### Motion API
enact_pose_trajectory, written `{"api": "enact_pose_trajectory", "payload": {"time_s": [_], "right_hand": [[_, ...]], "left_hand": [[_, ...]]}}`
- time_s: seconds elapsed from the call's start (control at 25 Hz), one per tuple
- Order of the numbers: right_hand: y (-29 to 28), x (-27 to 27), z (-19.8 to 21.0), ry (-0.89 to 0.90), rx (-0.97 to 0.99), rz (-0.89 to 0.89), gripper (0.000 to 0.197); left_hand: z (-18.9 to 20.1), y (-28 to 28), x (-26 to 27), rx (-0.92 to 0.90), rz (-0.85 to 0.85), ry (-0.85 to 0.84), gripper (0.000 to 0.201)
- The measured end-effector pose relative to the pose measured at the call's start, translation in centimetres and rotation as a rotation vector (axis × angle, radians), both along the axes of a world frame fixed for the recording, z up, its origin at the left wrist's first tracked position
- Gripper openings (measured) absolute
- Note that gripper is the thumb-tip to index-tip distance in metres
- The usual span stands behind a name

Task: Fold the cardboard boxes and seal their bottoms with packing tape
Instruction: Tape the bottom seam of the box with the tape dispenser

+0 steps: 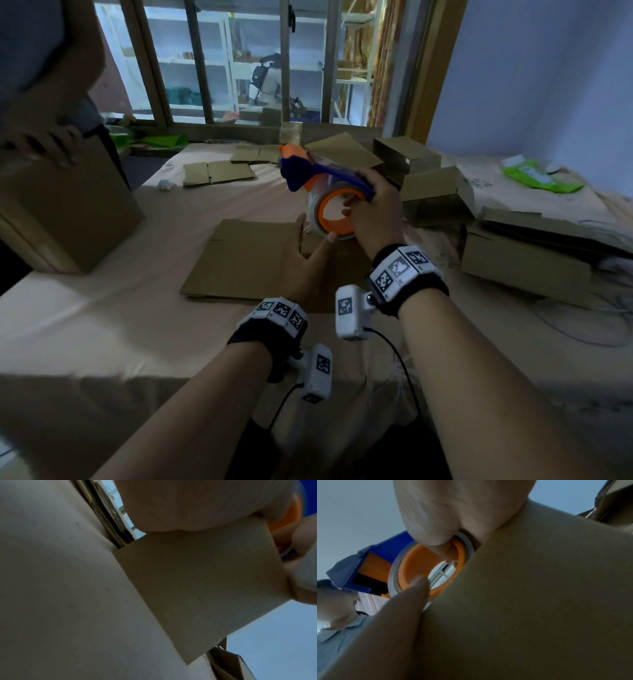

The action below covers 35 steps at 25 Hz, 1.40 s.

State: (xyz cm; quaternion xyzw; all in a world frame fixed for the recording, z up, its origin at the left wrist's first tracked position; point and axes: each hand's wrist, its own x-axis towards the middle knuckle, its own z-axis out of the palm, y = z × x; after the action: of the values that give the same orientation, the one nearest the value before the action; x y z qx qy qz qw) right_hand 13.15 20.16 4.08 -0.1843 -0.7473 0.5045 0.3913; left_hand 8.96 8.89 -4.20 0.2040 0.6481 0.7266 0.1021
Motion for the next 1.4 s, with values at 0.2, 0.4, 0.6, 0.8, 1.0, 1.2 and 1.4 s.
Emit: {"api": "enact_pose_trajectory", "payload": {"time_s": [0.2, 0.4, 0.6, 0.8, 1.0, 1.2, 1.4], "right_hand": [[0.2, 0.5, 0.4, 0.03, 0.03, 0.004, 0.051], [1.1, 0.6, 1.2, 0.034, 0.006, -0.037, 0.051], [3.4, 2.6, 1.8, 0.022, 0.062, -0.064, 0.058], [4.2, 3.7, 2.0, 0.039, 0.266, -0.135, 0.052], [4.4, 4.2, 1.6, 0.08, 0.275, -0.212, 0.055], [3.8, 4.9, 2.1, 0.027, 0.523, -0.258, 0.052], [3.3, 5.5, 4.1, -0.328, 0.869, -0.309, 0.043]], "left_hand": [[0.2, -0.1, 0.3, -0.064, 0.081, 0.153, 0.084], [-0.1, -0.5, 0.0, -0.172, 0.094, 0.211, 0.078], [0.4, -0.5, 0.1, -0.163, 0.091, 0.232, 0.077], [0.2, -0.5, -0.2, -0.17, 0.114, 0.254, 0.082], [0.5, -0.3, 0.0, -0.171, 0.094, 0.273, 0.082], [0.6, -0.2, 0.4, -0.076, 0.146, 0.25, 0.089], [0.3, 0.0, 0.3, -0.027, 0.188, 0.222, 0.072]]}}
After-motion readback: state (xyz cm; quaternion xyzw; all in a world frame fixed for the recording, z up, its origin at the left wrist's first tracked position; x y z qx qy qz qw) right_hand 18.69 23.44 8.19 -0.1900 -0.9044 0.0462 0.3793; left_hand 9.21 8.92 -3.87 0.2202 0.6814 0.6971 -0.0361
